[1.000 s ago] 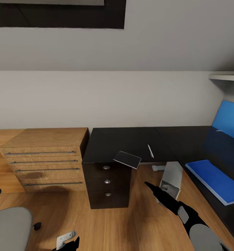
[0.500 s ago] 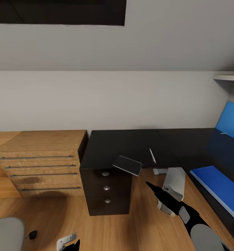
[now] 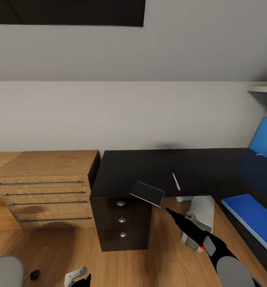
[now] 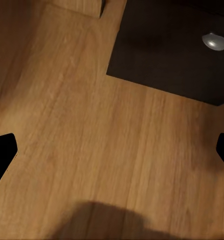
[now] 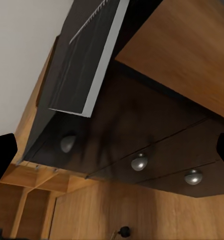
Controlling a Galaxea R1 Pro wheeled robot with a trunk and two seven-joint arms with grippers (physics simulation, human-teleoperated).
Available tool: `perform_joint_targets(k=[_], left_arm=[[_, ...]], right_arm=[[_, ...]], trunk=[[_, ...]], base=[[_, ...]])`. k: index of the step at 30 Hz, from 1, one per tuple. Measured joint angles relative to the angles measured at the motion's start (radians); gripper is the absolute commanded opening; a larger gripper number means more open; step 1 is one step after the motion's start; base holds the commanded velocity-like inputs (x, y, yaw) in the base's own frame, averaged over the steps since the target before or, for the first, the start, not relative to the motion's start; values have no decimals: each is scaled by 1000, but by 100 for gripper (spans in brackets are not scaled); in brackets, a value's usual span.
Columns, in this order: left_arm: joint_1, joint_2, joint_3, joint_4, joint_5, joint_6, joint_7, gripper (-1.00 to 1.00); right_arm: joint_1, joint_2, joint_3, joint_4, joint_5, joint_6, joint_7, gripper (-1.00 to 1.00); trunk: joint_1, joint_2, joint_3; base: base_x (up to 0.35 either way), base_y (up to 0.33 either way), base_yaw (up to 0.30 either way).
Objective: In the bedroom, organize the workspace by keeping the computer under the desk, ensuring the monitor is on the desk, placing the keyboard on the desk next to the monitor, placing the mouse on the desk next to the keyboard, moving the folder from the swivel chair onto the desk next to the mouse, stacking the notebook on top of the folder with the pen on top of the notebook, and positioning the swivel chair next to the desk.
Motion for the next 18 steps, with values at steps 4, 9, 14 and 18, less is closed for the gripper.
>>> perform_joint_targets(k=[4,9,14,18], left_arm=[[0,0,0,0,0,1,0,100],[0,0,0,0,-1,1,1,100],[0,0,0,0,-2,1,0,100],[0,-1,0,0,-2,0,0,100]], right_arm=[[0,2,-1,1,-2,7,-4,100],[0,5,-4,1,-8,10,-5,100],[0,5,-4,1,-9,10,-5,100],[0,5,-4,2,-9,10,-5,100]], trunk=[[0,0,0],[0,0,0],[0,0,0],[0,0,0]], base=[[167,99,0],[41,20,0],[7,55,0],[1,152,0]])
